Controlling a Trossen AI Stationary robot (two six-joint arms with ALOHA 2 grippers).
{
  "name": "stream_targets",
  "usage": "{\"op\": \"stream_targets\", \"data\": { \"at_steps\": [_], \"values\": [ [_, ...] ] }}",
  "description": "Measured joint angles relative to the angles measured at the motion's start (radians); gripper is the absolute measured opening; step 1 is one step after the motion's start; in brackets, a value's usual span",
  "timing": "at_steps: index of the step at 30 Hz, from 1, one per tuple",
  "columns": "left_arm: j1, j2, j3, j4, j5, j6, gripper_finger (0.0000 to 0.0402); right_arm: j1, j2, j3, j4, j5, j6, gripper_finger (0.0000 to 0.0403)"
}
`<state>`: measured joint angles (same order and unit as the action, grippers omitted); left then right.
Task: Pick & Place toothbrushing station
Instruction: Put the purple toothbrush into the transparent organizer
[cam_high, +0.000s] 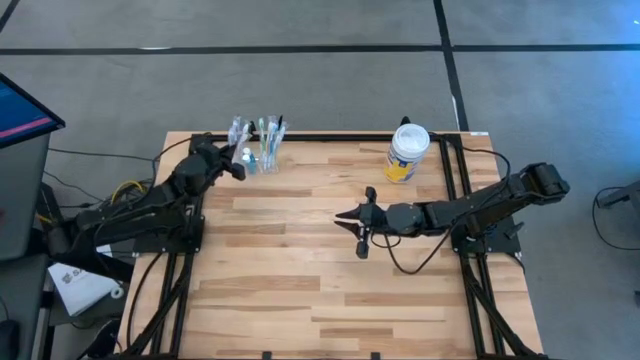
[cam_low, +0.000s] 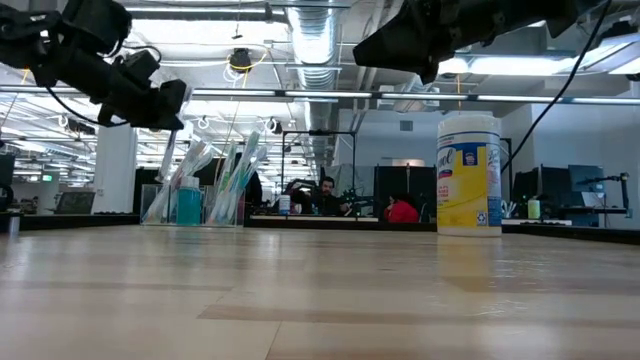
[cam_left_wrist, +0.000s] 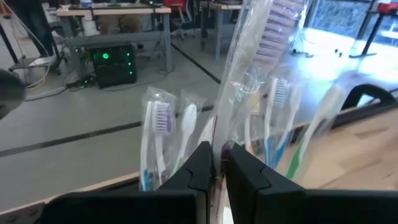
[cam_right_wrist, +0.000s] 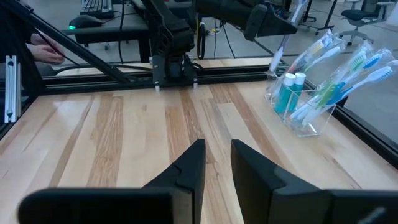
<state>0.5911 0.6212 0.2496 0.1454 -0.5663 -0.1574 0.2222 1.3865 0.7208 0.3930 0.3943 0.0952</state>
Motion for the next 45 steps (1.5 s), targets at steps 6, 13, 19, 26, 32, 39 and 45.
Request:
{"op": "stream_targets", "data": {
  "at_steps": [6, 13, 19, 26, 32, 39, 45],
  "values": [
    [0.039, 0.000, -0.019, 0.049, 0.041, 0.027, 0.0015, 0.000, 0.000, 0.000, 0.006, 0.000, 0.000, 0.0067],
    [0.096, 0.000, -0.019, 0.059, 0.039, 0.053, 0.0015, 0.000, 0.000, 0.000, 0.007, 0.000, 0.000, 0.0067],
    [0.157, 0.011, -0.019, 0.072, 0.044, 0.050, 0.0015, 0.000, 0.001, 0.000, 0.007, 0.000, -0.001, 0.0067],
    [0.208, 0.079, -0.018, 0.134, 0.117, 0.040, 0.0015, -0.008, 0.001, 0.000, 0.014, 0.000, -0.027, 0.0067],
    [0.207, 0.174, -0.018, 0.203, 0.121, 0.032, 0.0015, -0.015, 0.001, 0.001, 0.011, 0.000, -0.020, 0.0067],
    [0.207, 0.186, -0.018, 0.233, 0.129, 0.038, 0.0015, 0.000, 0.031, 0.002, 0.017, -0.004, -0.017, 0.0067],
    [0.207, 0.188, -0.018, 0.234, 0.119, 0.046, 0.0015, -0.028, 0.041, 0.002, 0.094, -0.003, -0.066, 0.0067]
  ]
}}
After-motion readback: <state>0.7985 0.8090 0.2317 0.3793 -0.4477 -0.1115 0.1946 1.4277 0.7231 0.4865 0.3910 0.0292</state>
